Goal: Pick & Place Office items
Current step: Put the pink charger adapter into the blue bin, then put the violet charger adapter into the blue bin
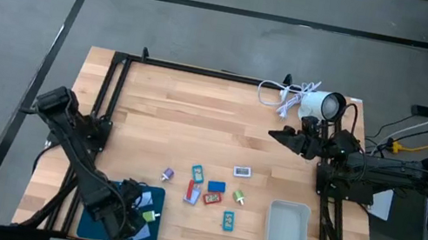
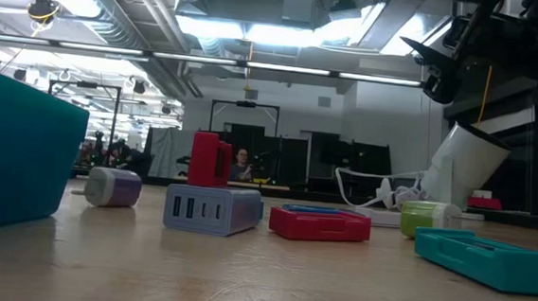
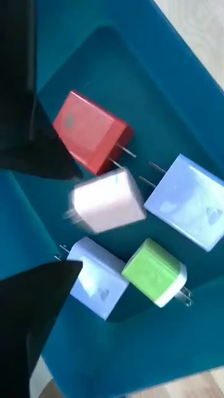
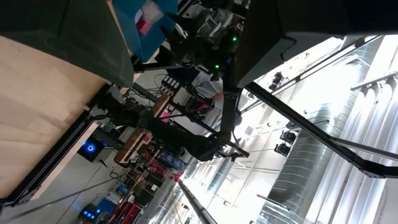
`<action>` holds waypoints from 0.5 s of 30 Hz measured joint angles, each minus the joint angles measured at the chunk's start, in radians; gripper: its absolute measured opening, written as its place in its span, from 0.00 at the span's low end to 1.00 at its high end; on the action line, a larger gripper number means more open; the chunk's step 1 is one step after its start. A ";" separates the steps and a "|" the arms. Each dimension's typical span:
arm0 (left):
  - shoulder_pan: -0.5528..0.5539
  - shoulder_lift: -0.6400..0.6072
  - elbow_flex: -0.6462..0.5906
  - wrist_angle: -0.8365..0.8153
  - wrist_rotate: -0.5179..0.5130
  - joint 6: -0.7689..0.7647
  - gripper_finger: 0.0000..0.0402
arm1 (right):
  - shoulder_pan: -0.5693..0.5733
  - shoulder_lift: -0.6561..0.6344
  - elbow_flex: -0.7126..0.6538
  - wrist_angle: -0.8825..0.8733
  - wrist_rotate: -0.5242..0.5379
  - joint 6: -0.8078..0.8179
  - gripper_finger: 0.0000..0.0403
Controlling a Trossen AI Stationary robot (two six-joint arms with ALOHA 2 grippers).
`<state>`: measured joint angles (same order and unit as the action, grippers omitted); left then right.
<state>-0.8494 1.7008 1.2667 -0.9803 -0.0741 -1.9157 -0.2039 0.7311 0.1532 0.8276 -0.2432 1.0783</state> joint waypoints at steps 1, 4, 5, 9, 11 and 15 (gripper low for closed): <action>0.000 0.000 -0.001 -0.004 0.002 -0.001 0.59 | 0.000 0.000 0.000 0.000 0.000 0.000 0.70; 0.000 0.000 0.003 -0.004 -0.004 -0.001 0.66 | 0.000 0.000 0.000 0.000 0.000 0.006 0.70; 0.001 0.000 0.008 -0.006 -0.012 -0.002 0.67 | 0.000 0.000 0.000 0.000 0.000 0.007 0.70; 0.029 -0.008 0.041 -0.024 -0.112 -0.018 0.68 | 0.000 0.000 0.000 0.000 0.013 0.005 0.70; 0.063 -0.020 0.056 -0.041 -0.189 0.001 0.68 | 0.000 0.000 0.000 0.000 0.027 0.003 0.70; 0.181 -0.043 0.072 -0.084 -0.270 0.104 0.67 | 0.000 0.000 0.000 0.000 0.034 0.000 0.70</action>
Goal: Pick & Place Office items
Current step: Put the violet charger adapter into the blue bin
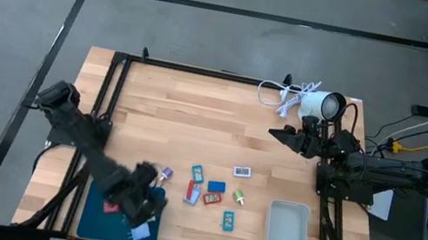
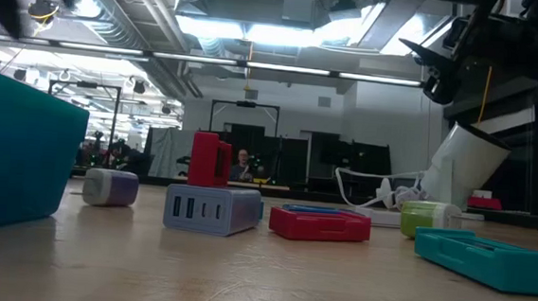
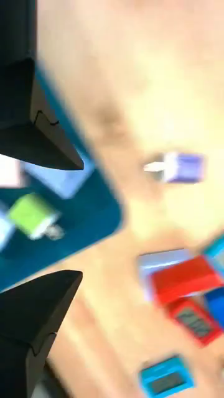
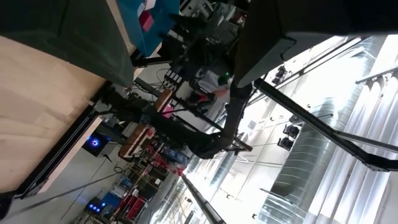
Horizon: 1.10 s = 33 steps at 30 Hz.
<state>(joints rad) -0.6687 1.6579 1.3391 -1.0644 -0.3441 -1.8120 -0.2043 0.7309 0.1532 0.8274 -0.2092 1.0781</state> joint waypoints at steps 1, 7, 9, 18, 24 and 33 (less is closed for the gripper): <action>0.039 -0.001 0.002 -0.004 0.024 0.054 0.67 | 0.000 0.000 0.000 0.000 0.001 0.004 0.70; 0.284 0.009 0.003 -0.066 0.120 0.376 0.68 | 0.000 0.000 0.000 -0.001 0.002 0.007 0.70; 0.365 0.009 0.003 -0.076 0.141 0.472 0.68 | 0.000 0.000 0.000 0.000 0.003 0.012 0.70; 0.529 0.024 0.003 -0.117 0.224 0.706 0.68 | 0.000 0.000 0.000 -0.001 0.000 0.013 0.70; 0.506 0.096 0.003 -0.110 0.277 0.724 0.68 | 0.000 0.000 0.000 -0.003 -0.009 0.010 0.70; 0.485 0.206 0.003 0.014 0.336 0.732 0.68 | 0.000 0.000 0.000 -0.006 -0.019 0.011 0.70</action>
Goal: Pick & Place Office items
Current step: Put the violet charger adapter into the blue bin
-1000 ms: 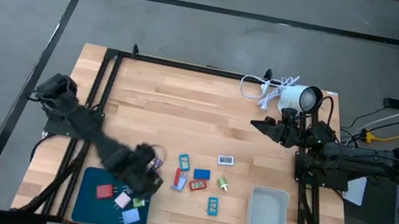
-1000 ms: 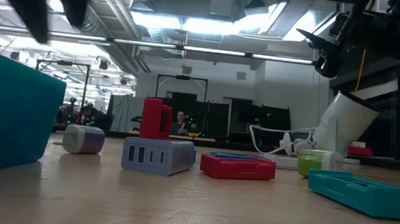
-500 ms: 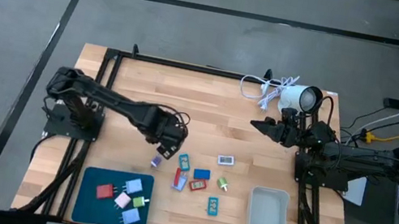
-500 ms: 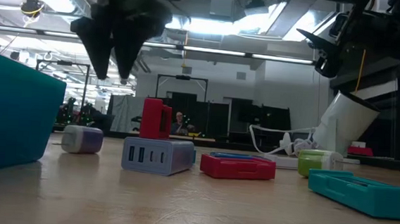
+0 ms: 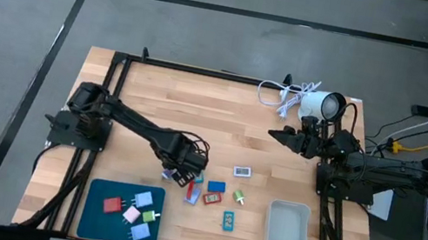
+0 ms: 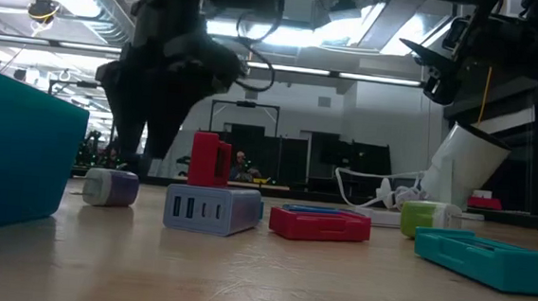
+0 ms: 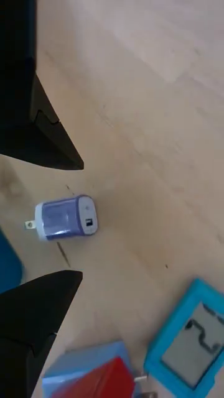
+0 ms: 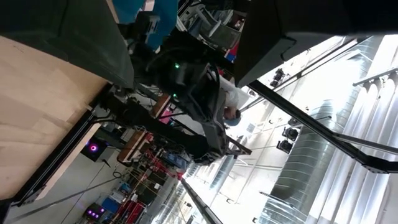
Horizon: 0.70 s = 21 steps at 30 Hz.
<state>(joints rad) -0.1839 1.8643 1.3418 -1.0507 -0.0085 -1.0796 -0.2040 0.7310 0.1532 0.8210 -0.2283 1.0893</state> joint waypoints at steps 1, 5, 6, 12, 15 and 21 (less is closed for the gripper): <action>0.000 0.008 0.000 -0.002 0.006 -0.003 0.68 | 0.000 0.000 0.000 0.000 0.000 0.000 0.70; -0.010 0.032 0.000 -0.026 0.010 -0.005 0.68 | 0.000 0.000 0.000 0.000 0.000 0.002 0.70; -0.013 0.037 0.000 -0.023 0.016 -0.006 0.68 | 0.000 0.000 0.000 -0.001 0.000 0.002 0.70; -0.046 0.076 -0.004 -0.014 0.036 -0.021 0.68 | 0.000 0.000 0.000 -0.009 -0.001 0.002 0.70; -0.054 0.088 -0.004 -0.010 0.027 -0.033 0.68 | 0.000 0.000 0.000 -0.011 -0.005 0.002 0.70; -0.052 0.110 -0.007 0.033 0.024 -0.036 0.66 | 0.000 0.000 0.000 -0.016 -0.008 0.002 0.70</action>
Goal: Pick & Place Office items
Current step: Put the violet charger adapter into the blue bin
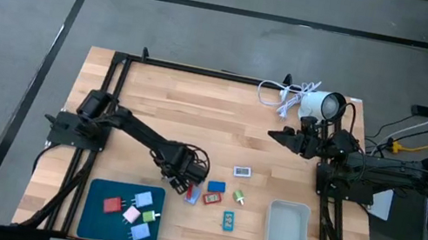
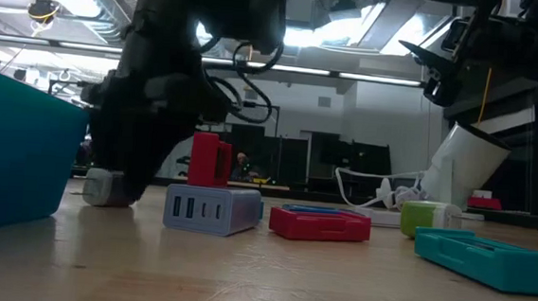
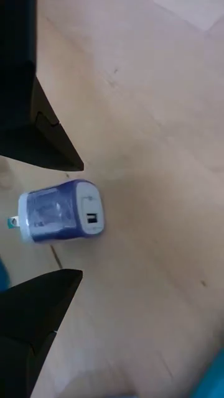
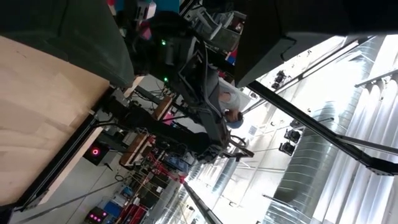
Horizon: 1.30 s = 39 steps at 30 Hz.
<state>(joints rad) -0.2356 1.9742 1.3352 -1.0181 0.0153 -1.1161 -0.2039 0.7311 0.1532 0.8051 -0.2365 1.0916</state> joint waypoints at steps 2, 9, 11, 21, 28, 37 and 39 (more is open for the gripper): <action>-0.003 0.014 -0.010 0.040 0.013 -0.009 0.64 | 0.000 0.000 0.000 0.000 -0.008 0.001 0.70; -0.018 0.021 -0.052 0.096 0.045 -0.059 0.52 | 0.000 0.000 0.000 -0.016 -0.023 0.013 0.70; -0.018 0.014 -0.052 0.090 0.057 -0.048 0.46 | 0.000 0.000 0.000 -0.015 -0.023 0.016 0.70; -0.006 -0.106 -0.055 0.043 0.056 -0.020 0.33 | 0.000 0.000 0.000 -0.013 -0.026 0.019 0.70; -0.007 -0.293 -0.057 -0.026 -0.060 -0.082 0.33 | 0.000 0.000 0.000 -0.013 -0.026 0.019 0.70; -0.124 -0.578 -0.056 -0.027 -0.245 -0.166 0.33 | 0.000 0.000 0.000 -0.014 -0.018 0.021 0.70; -0.178 -0.608 -0.056 -0.042 -0.190 -0.166 0.33 | 0.000 0.000 0.000 -0.014 -0.017 0.021 0.70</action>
<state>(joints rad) -0.4138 1.3661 1.2793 -1.0600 -0.1751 -1.2820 -0.2039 0.7307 0.1532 0.7910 -0.2539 1.1128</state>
